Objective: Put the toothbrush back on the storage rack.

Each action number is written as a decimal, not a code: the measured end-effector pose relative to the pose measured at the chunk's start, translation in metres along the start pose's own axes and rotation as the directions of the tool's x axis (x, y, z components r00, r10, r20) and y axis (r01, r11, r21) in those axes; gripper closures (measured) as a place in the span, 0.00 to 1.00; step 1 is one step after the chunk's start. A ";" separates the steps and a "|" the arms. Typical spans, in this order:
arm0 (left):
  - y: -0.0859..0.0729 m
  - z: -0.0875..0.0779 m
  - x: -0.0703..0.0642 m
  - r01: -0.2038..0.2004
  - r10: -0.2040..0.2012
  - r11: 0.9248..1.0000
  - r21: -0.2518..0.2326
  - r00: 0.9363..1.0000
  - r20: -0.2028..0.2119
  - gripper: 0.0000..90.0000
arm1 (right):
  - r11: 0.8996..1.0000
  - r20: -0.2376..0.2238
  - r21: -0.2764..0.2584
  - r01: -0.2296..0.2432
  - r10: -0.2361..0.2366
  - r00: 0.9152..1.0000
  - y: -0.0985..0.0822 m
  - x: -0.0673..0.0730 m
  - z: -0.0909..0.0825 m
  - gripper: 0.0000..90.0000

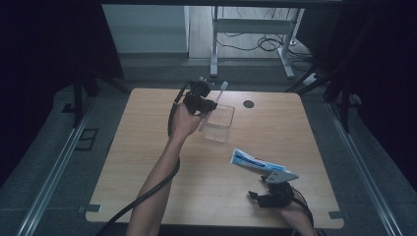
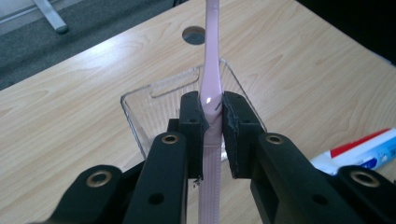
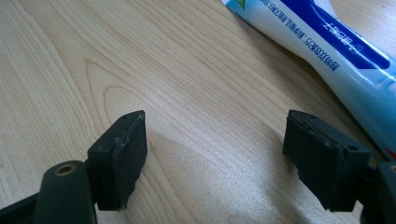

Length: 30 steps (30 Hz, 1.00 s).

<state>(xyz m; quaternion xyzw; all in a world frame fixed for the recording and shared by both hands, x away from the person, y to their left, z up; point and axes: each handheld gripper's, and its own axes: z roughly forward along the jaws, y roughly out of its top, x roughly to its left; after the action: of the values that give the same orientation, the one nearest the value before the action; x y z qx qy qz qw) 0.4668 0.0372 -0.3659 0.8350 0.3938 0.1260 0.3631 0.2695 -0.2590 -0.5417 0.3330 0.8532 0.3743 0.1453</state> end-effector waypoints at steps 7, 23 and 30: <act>0.009 0.008 0.001 0.016 -0.016 0.999 -0.041 1.000 -0.007 0.88 | 1.000 -0.001 -0.001 0.002 -0.002 1.000 0.000 0.000 0.000 0.24; 0.012 0.037 0.002 0.040 -0.045 0.992 -0.120 0.998 -0.041 0.88 | 1.000 -0.007 0.000 0.004 -0.004 1.000 0.000 -0.001 0.000 0.24; 0.006 0.052 0.004 0.029 -0.037 0.992 -0.122 0.997 -0.062 0.88 | 1.000 -0.009 0.000 0.005 -0.005 1.000 0.000 -0.001 0.000 0.24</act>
<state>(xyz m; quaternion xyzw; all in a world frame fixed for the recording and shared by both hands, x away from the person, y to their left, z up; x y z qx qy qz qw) 0.4986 0.0110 -0.3986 0.8004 0.4106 0.1701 0.4023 0.2699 -0.2597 -0.5417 0.3293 0.8545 0.3756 0.1424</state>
